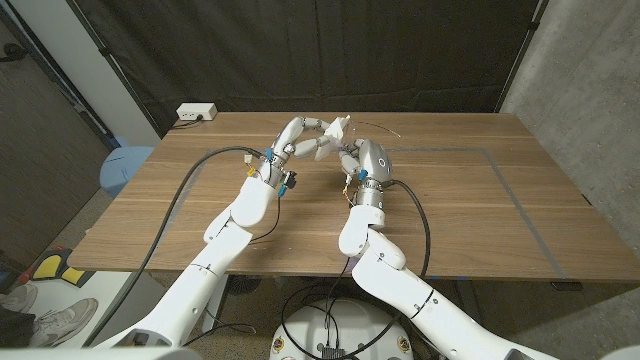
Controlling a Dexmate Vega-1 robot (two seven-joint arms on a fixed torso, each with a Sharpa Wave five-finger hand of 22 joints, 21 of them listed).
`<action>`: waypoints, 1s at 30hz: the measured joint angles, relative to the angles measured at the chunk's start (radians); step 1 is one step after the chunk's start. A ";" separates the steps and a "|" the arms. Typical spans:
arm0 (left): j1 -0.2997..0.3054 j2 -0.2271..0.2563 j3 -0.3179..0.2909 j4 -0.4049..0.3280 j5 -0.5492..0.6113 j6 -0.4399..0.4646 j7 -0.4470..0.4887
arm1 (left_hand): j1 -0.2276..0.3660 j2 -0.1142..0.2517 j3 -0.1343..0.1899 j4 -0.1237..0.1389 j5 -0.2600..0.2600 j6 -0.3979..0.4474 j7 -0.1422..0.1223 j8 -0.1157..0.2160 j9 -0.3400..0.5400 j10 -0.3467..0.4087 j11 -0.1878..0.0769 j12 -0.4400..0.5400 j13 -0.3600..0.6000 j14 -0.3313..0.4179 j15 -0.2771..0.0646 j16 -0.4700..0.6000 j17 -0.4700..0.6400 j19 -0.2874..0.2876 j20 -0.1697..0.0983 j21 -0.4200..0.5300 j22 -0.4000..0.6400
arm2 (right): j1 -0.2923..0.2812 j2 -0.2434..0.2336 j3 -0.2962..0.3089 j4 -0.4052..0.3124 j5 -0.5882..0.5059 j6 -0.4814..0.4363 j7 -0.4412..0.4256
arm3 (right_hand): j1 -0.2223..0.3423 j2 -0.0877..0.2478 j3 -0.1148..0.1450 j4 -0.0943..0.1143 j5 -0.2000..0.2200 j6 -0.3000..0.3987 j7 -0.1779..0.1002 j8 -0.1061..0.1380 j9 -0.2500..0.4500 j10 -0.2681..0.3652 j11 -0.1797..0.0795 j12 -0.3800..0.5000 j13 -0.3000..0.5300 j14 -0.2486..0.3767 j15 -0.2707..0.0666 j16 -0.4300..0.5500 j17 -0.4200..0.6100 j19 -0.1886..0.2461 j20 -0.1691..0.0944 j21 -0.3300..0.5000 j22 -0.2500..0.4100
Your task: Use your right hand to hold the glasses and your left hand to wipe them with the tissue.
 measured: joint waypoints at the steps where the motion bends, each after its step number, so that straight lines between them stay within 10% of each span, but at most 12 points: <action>1: 0.000 0.001 0.000 0.001 0.000 0.000 0.000 | 0.000 0.000 0.000 0.000 0.000 0.000 0.000 0.000 0.000 0.000 0.000 0.000 0.000 0.000 0.000 -0.004 0.000 0.000 0.000 0.000 0.000 | 0.000 0.000 0.000 0.000 0.002 0.002 0.001 | 0.000 0.000 0.000 0.000 0.000 0.000 0.000 0.000 0.000 0.000 0.000 0.000 0.002 0.000 0.000 0.000 0.000 0.000 0.000 0.000 0.000; 16: 0.017 -0.018 -0.013 0.011 0.195 -0.051 0.196 | 0.000 0.000 0.000 0.000 0.000 0.007 0.000 -0.008 0.005 0.000 0.000 -0.009 0.010 0.006 -0.002 -0.011 0.003 -0.005 -0.005 0.013 -0.005 | -0.014 -0.011 0.043 -0.016 0.075 0.047 0.022 | 0.000 0.000 0.001 0.001 0.000 0.000 0.000 0.000 0.002 0.005 0.005 0.000 0.007 0.000 0.000 0.000 0.005 -0.004 0.004 0.014 -0.005; 30: 0.049 -0.023 -0.027 -0.030 0.570 0.056 0.643 | 0.000 0.000 0.005 0.005 -0.002 0.007 0.000 -0.012 0.004 0.000 0.000 -0.012 0.014 0.007 -0.003 -0.023 0.005 -0.005 -0.005 0.023 -0.009 | -0.010 -0.024 0.057 -0.012 0.084 0.003 0.041 | 0.000 0.000 0.011 -0.002 -0.004 0.000 0.000 0.000 0.002 0.005 0.005 -0.008 0.008 0.000 0.000 0.000 0.009 -0.012 0.002 0.026 -0.005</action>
